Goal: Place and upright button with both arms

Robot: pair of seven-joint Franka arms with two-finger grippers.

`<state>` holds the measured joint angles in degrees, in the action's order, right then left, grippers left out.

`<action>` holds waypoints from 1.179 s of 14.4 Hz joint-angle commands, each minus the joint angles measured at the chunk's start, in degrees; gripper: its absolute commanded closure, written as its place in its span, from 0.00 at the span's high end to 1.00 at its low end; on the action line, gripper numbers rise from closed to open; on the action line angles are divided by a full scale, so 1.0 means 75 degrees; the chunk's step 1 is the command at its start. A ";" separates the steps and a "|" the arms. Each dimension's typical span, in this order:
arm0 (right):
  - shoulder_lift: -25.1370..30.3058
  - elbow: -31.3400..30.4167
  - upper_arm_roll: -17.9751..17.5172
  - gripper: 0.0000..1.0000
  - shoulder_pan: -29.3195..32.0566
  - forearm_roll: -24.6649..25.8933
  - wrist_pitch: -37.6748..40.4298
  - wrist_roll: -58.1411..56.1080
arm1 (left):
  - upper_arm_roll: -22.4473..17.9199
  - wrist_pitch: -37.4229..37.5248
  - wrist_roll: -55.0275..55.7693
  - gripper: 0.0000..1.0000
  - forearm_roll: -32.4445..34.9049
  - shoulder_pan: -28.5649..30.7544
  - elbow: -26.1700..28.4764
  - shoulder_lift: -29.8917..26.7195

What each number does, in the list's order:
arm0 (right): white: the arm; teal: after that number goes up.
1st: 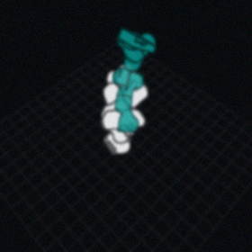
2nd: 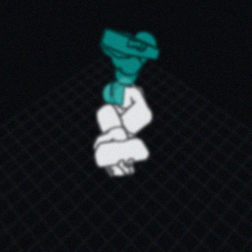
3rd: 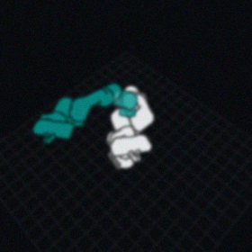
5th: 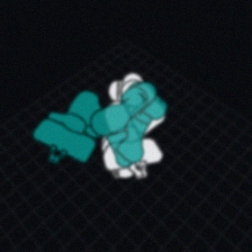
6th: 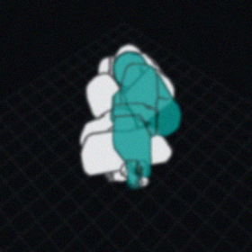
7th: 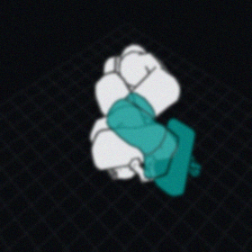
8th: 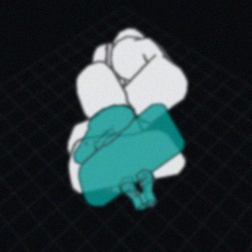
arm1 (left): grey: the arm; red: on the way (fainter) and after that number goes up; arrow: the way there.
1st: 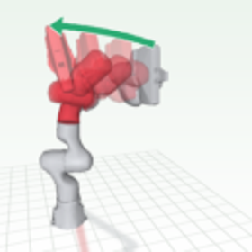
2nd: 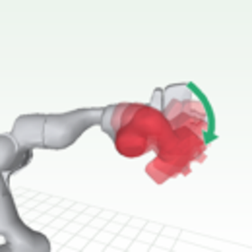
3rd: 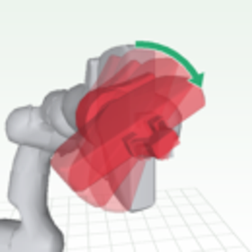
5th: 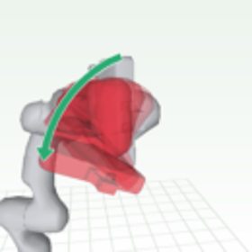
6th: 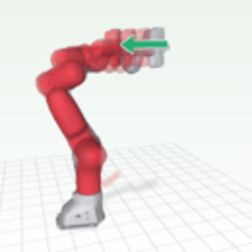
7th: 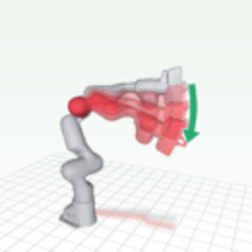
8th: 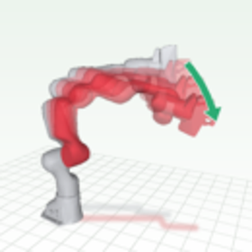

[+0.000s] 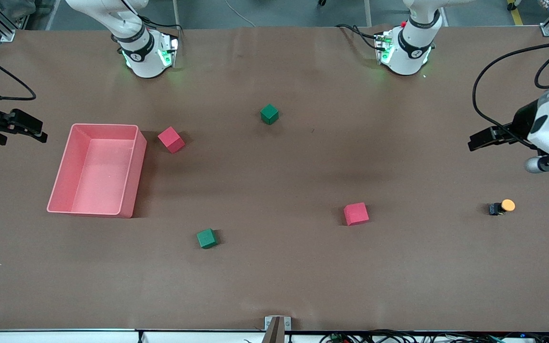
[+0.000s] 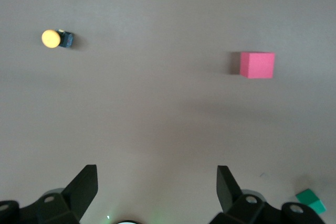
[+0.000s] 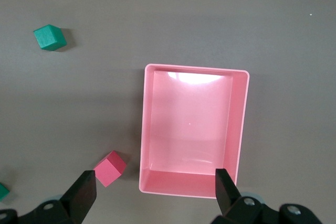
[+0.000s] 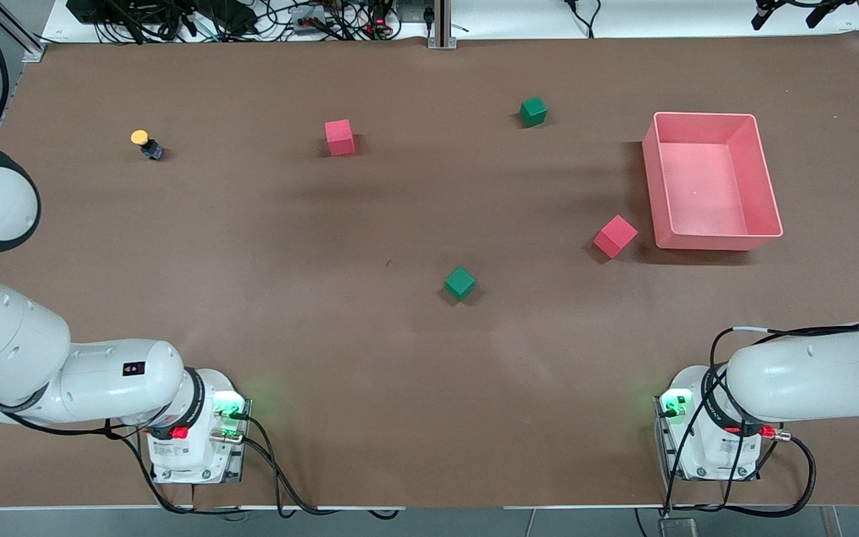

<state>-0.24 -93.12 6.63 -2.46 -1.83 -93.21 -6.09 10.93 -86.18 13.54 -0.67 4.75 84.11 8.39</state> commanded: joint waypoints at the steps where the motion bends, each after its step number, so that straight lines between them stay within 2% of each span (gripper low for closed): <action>1: 0.0114 0.0018 -0.0064 1.00 0.0105 -0.0014 0.0111 -0.0032 | -0.0202 0.0111 -0.0584 1.00 -0.0122 -0.0211 -0.0012 -0.0239; 3: 0.0102 0.0018 -0.0064 1.00 0.0105 -0.0014 0.0111 -0.0032 | -0.0635 0.0100 -0.0691 1.00 -0.0146 -0.0492 -0.0012 -0.0427; 4: 0.0102 0.0018 -0.0064 1.00 0.0105 -0.0014 0.0123 -0.0032 | -0.0683 0.0111 -0.0808 1.00 -0.0099 -0.0540 0.0000 -0.0462; 12: 0.0067 0.0018 -0.0087 1.00 0.0047 -0.0014 0.0029 -0.0032 | -0.0742 0.0135 -0.1149 1.00 -0.0052 -0.0681 0.0269 -0.0720; 17: 0.0067 -0.0017 -0.0087 1.00 0.0047 -0.0014 0.0006 -0.0032 | -0.0695 0.0123 -0.0961 1.00 0.0101 -0.0634 0.0959 -0.1411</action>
<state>-0.21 -92.84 6.34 -2.40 -1.83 -93.05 -6.13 6.00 -85.24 6.01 -0.61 0.22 87.09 2.06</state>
